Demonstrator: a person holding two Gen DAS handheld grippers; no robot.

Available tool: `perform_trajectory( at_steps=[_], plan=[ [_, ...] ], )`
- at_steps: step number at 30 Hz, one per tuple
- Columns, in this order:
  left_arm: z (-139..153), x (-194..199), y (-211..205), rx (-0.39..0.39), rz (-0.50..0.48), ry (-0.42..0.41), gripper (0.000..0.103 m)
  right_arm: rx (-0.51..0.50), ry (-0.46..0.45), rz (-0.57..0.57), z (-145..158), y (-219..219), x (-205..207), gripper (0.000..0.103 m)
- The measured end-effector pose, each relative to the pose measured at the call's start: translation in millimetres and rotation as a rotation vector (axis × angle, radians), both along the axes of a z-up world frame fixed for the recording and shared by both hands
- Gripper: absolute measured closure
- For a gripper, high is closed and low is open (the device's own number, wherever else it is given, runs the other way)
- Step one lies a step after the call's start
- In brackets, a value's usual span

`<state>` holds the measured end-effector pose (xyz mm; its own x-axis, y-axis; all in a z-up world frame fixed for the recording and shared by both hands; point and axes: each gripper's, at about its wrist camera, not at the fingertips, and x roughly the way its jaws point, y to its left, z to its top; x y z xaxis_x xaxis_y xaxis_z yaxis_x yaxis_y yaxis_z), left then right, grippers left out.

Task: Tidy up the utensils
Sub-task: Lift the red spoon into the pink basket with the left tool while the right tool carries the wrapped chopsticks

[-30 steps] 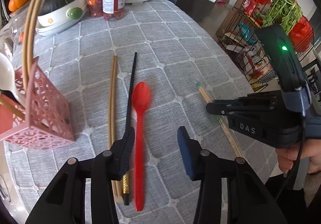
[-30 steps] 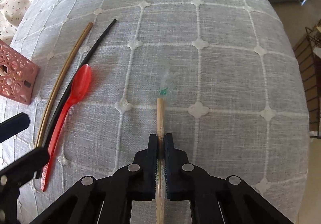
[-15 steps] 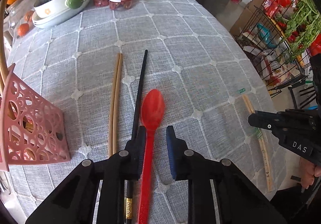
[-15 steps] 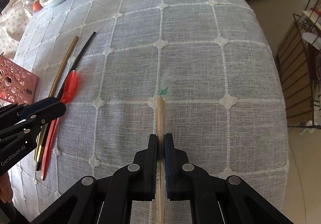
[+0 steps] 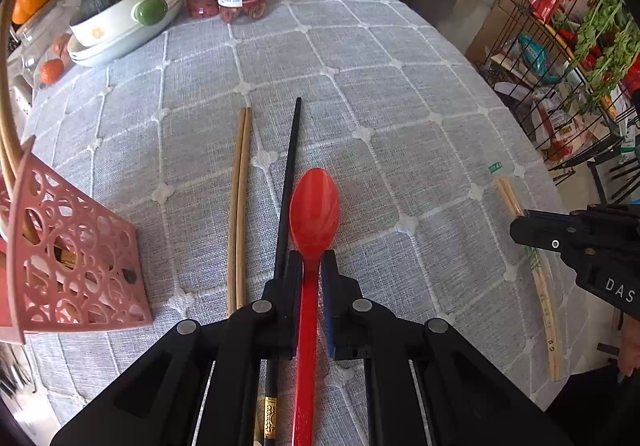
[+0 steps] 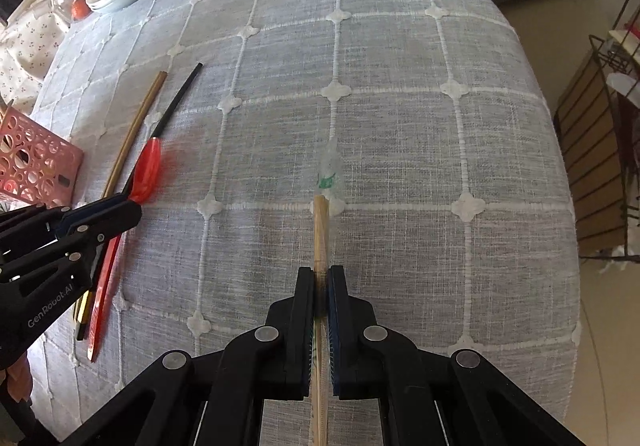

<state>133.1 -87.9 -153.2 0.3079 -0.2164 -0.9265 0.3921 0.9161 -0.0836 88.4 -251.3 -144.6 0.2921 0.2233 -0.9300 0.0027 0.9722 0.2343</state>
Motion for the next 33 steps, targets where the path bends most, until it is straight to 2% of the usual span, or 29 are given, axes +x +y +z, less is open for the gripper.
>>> perform_trajectory(
  at_steps=[4,7,16,23,27,33],
  plan=[
    [26.2,-9.2,6.7,-0.041,0.001,-0.071,0.094,0.001,-0.055,-0.011,14.0,0.2,0.1,0.099],
    [51.7,-19.6,15.0,-0.078,0.008,-0.144,0.094,-0.009,-0.130,-0.010,32.1,4.6,-2.2,0.099],
    [143.7,-59.0,54.6,-0.200,0.048,-0.427,0.094,0.003,-0.372,0.008,88.5,26.6,-12.9,0.099],
    [204.5,-84.6,104.9,-0.283,0.154,-0.657,0.094,0.009,-0.501,0.001,112.3,41.6,-15.7,0.099],
    [208.7,-84.3,129.7,-0.297,0.231,-0.755,0.094,0.022,-0.527,0.000,115.9,48.4,-14.5,0.099],
    [180.8,-65.4,154.1,-0.261,0.326,-0.789,0.094,0.026,-0.511,0.008,110.6,58.5,-9.5,0.099]
  ],
)
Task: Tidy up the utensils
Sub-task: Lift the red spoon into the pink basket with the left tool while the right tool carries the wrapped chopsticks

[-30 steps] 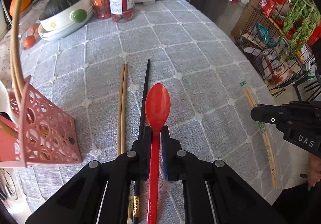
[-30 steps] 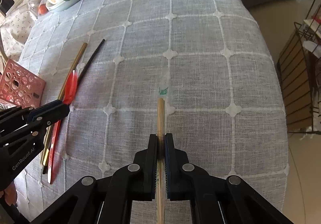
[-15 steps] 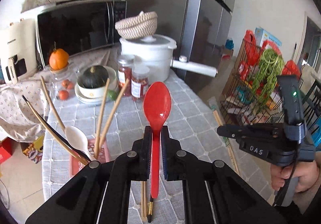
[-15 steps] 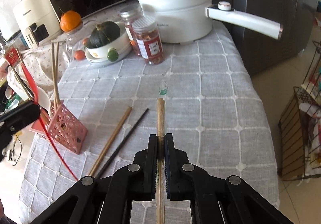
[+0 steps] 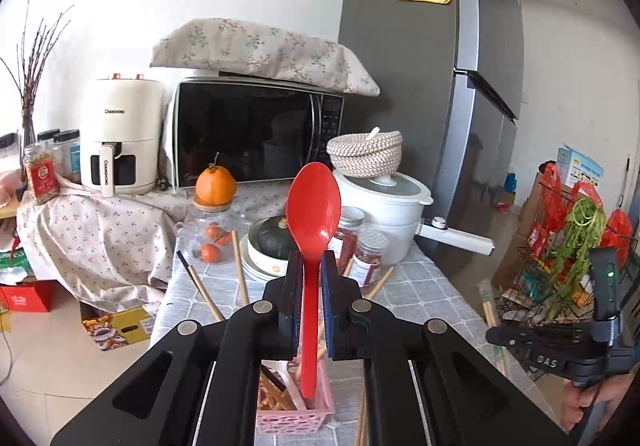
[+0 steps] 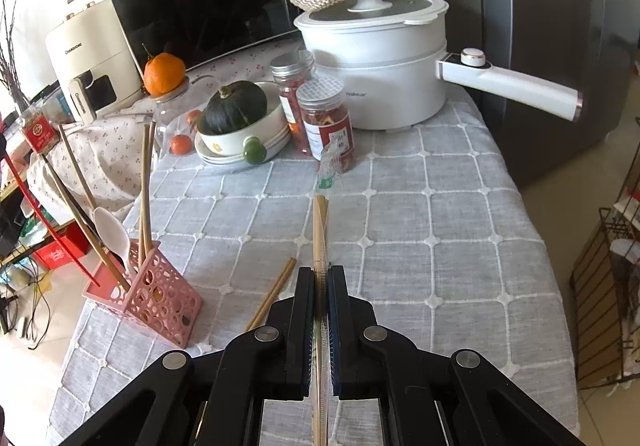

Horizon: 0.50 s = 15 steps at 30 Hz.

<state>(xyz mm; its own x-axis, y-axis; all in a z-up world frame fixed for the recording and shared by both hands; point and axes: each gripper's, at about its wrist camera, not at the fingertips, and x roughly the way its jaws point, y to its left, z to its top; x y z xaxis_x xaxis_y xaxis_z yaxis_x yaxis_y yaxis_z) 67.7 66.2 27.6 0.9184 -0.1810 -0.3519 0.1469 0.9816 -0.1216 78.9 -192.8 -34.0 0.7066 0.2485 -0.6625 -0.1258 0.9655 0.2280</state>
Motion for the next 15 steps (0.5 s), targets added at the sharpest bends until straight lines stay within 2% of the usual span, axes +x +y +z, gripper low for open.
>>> perform_trajectory(
  at_steps=[7,15],
  plan=[
    [-33.9,21.0,6.9,0.031,0.019,0.049,0.094,-0.004,-0.021,0.002,0.3,5.8,-1.1,0.099],
    [-62.5,38.7,11.2,0.029,0.018,0.231,0.093,0.055,-0.096,-0.033,15.8,14.3,-0.7,0.099]
  ],
)
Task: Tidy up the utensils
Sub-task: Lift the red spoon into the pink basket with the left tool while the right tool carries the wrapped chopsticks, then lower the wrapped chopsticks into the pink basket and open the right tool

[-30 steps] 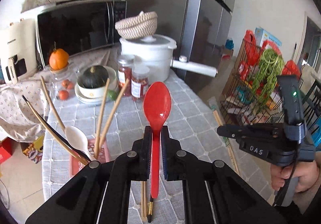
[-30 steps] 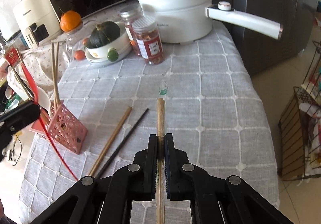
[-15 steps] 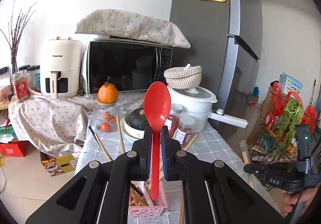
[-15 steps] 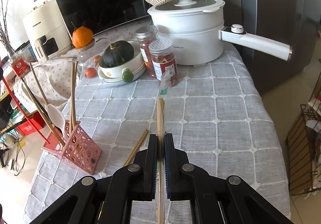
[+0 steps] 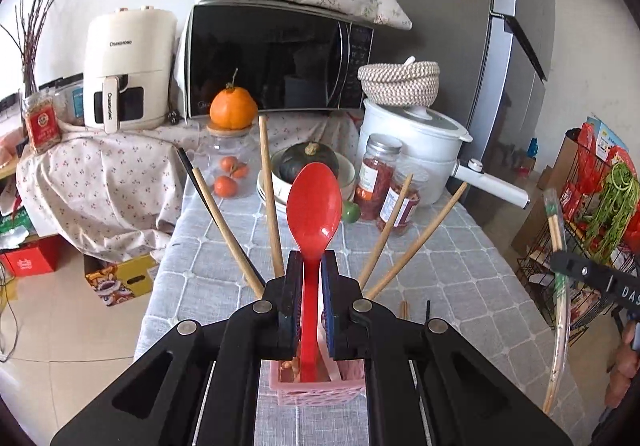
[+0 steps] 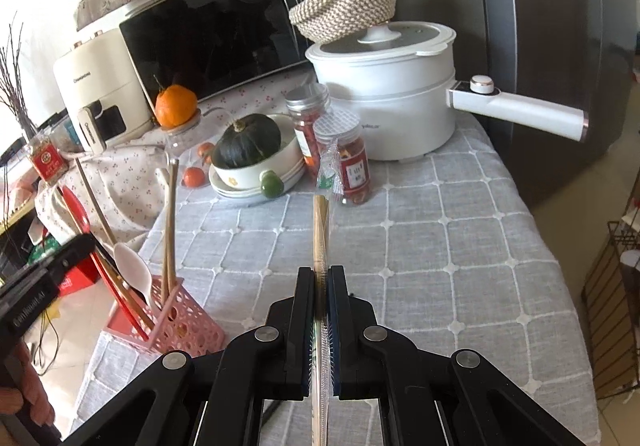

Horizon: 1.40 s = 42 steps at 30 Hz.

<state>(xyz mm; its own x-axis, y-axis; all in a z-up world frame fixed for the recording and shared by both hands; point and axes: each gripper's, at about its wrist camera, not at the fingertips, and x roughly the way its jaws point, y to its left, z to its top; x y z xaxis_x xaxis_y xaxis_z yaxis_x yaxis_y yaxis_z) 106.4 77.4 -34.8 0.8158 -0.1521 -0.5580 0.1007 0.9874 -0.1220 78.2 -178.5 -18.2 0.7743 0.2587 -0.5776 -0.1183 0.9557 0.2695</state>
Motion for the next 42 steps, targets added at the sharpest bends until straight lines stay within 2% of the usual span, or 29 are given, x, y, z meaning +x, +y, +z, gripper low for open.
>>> perform_trajectory(
  at_steps=[7,9,11,13,17,22,29,36,42],
  plan=[
    [-9.7,-3.9,4.5,0.029,-0.029,0.096,0.092,0.115,-0.075,-0.021,21.5,28.0,5.1,0.099],
    [-9.2,-7.9,9.9,0.021,-0.035,0.123,0.087,0.141,-0.098,-0.024,26.5,39.0,6.3,0.099],
    [-7.1,-13.5,16.3,0.014,-0.042,0.140,0.072,0.158,-0.120,-0.028,29.7,50.9,8.1,0.099],
    [-4.7,-19.8,21.7,0.014,-0.047,0.155,0.065,0.173,-0.136,-0.035,31.4,62.2,11.2,0.099],
    [-2.8,-30.6,32.8,0.022,-0.050,0.199,0.060,0.189,-0.173,-0.068,31.7,84.8,21.1,0.099],
    [-9.3,-36.8,44.5,0.047,-0.050,0.247,0.059,0.186,-0.210,-0.132,26.9,110.7,36.3,0.099],
    [-24.2,-32.7,57.2,0.020,-0.041,0.320,0.058,0.087,-0.329,-0.163,32.2,140.4,41.0,0.099],
    [-28.0,-29.1,53.9,0.019,-0.045,0.336,0.058,0.006,-0.356,-0.190,15.0,161.2,51.2,0.099],
    [-32.1,-24.5,53.2,0.022,-0.037,0.347,0.058,-0.002,-0.351,-0.150,8.1,164.6,51.4,0.095]
  ],
)
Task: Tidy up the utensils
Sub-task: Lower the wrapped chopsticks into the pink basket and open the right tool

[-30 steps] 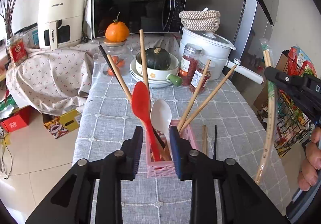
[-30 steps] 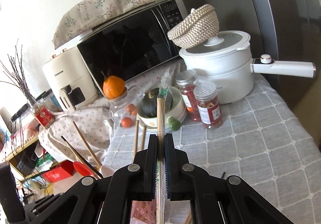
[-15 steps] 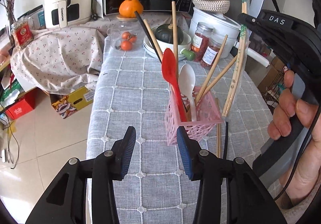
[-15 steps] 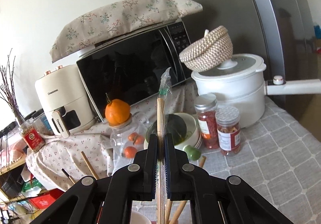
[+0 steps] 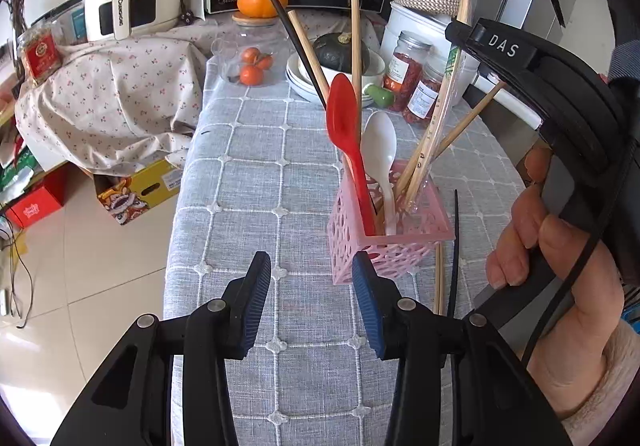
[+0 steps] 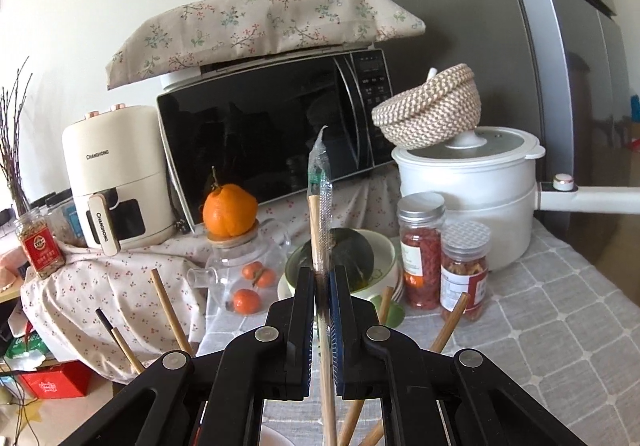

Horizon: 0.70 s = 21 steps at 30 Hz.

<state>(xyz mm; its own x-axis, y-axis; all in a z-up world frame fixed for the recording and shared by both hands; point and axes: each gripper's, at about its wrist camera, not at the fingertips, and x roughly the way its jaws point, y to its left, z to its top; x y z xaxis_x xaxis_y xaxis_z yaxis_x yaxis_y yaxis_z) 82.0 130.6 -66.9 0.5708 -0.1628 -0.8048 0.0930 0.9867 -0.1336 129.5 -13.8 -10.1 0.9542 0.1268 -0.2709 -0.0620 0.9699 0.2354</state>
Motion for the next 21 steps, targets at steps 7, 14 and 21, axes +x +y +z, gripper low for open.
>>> perform_trajectory(
  at_steps=[7,14,21],
  plan=[
    [-1.9,0.2,-4.3,0.013,-0.006,0.004,0.058,0.032,0.072,0.046,-9.5,-6.7,-3.4,0.095],
    [-0.7,-0.2,-3.5,-0.001,-0.008,0.011,0.054,0.056,0.122,0.119,-3.8,-18.2,-20.4,0.083],
    [-1.6,-1.9,-7.8,-0.032,-0.015,0.023,0.040,0.039,0.167,0.183,0.9,-43.8,-41.3,0.057]
  ],
)
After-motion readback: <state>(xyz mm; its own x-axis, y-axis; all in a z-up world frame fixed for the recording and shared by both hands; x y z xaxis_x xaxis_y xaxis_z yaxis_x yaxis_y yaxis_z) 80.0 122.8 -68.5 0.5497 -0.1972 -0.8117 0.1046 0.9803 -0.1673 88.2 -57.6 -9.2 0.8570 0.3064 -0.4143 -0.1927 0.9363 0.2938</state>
